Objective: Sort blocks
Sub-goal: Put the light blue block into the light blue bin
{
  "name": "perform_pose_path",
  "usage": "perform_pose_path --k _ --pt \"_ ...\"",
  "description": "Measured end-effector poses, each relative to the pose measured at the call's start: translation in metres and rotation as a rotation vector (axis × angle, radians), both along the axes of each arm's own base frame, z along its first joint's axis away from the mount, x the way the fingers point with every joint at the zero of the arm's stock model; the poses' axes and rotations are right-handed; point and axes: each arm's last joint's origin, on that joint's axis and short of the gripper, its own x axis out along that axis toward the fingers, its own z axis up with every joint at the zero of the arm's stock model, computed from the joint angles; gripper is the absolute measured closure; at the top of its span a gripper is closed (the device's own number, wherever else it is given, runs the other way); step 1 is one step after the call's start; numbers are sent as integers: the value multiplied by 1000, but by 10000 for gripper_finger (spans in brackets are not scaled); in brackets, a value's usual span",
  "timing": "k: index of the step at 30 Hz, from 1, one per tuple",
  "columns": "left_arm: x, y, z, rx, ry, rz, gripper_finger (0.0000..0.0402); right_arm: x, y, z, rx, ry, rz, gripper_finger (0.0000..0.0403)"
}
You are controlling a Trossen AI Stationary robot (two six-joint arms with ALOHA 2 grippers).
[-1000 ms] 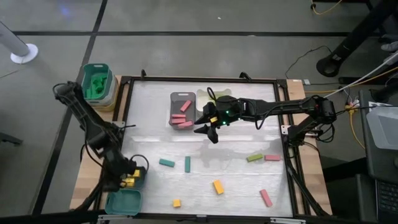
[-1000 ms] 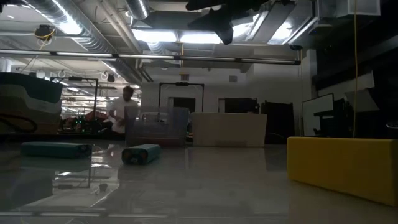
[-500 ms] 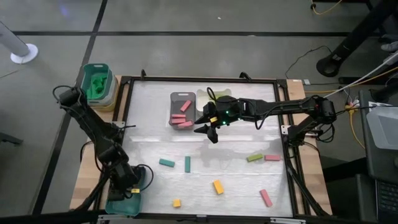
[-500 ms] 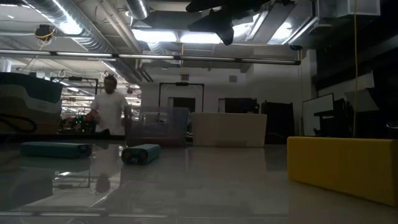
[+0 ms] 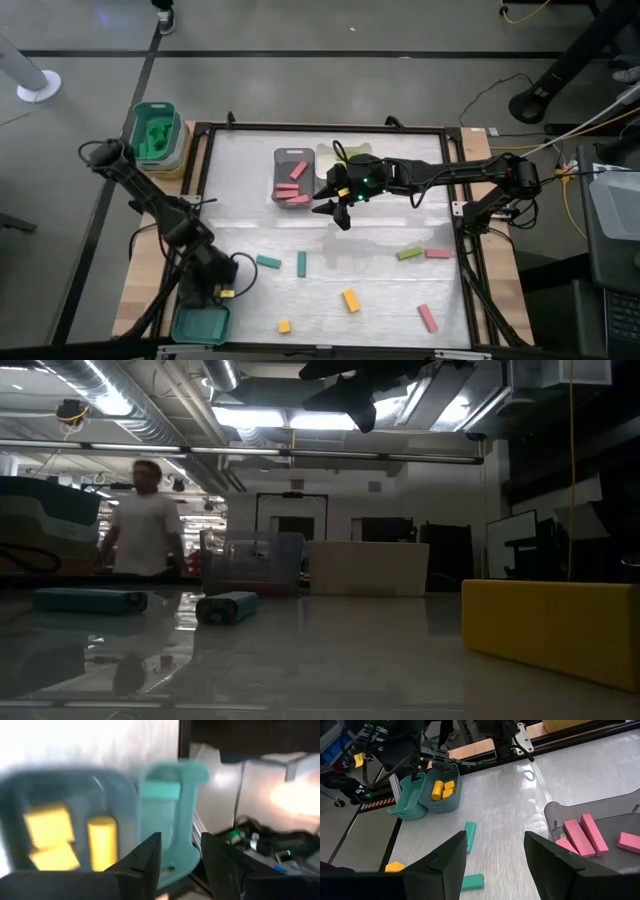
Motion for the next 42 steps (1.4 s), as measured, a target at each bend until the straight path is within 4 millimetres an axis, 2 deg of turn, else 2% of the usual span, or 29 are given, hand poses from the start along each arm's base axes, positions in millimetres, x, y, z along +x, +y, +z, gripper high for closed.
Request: perform_pose_path --k 6,10,14,20,28,34,42 --pt "18 22 0 127 -206 17 275 0 0 0 0 0 0 205" --pt "30 37 0 364 -401 48 275 0 0 0 0 0 0 205" --pt "38 50 0 584 -506 107 274 0 0 0 0 0 0 205" --pt "50 59 -10 603 -448 116 274 0 0 0 0 0 0 205" --pt "75 56 -44 608 -385 -24 274 0 0 0 0 0 0 205" --pt "82 54 -68 598 -285 -93 274 0 0 0 0 0 0 205" --pt "87 52 -91 633 -225 -188 274 0 0 -1 0 7 0 205"
